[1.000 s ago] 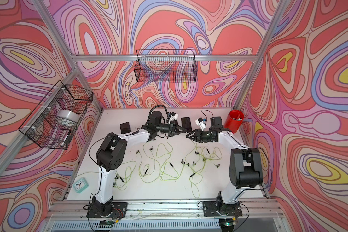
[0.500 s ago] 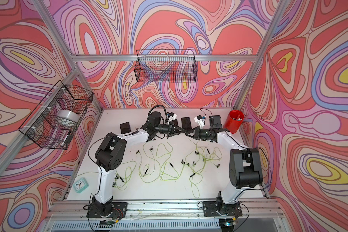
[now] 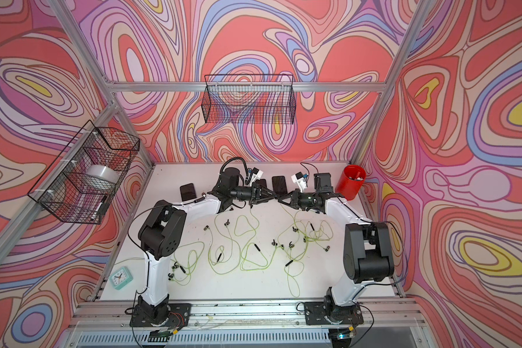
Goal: Plug wired earphones into phones
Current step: Pick up the wired earphone from the center of the board.
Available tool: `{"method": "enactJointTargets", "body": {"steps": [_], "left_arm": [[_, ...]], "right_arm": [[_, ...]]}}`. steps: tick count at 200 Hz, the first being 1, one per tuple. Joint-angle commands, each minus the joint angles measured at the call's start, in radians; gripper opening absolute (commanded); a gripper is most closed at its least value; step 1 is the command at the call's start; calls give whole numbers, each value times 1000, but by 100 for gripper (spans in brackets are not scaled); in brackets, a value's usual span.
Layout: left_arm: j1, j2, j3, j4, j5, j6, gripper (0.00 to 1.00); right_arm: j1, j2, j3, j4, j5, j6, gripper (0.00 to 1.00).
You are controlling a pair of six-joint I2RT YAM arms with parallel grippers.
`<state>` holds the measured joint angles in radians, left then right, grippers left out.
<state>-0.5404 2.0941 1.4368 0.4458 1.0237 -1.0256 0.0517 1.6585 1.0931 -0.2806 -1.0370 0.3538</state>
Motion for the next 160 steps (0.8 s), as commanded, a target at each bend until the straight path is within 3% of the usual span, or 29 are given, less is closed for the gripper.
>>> {"method": "enactJointTargets", "body": {"steps": [1, 76, 160], "left_arm": [[4, -27, -10, 45, -12, -12, 30], [3, -23, -4, 9, 2, 2, 16], [3, -8, 7, 11, -13, -7, 18]], "right_arm": [[5, -23, -16, 6, -6, -5, 5], [10, -19, -16, 32, 2, 10, 5], [19, -24, -16, 19, -8, -3, 4]]}}
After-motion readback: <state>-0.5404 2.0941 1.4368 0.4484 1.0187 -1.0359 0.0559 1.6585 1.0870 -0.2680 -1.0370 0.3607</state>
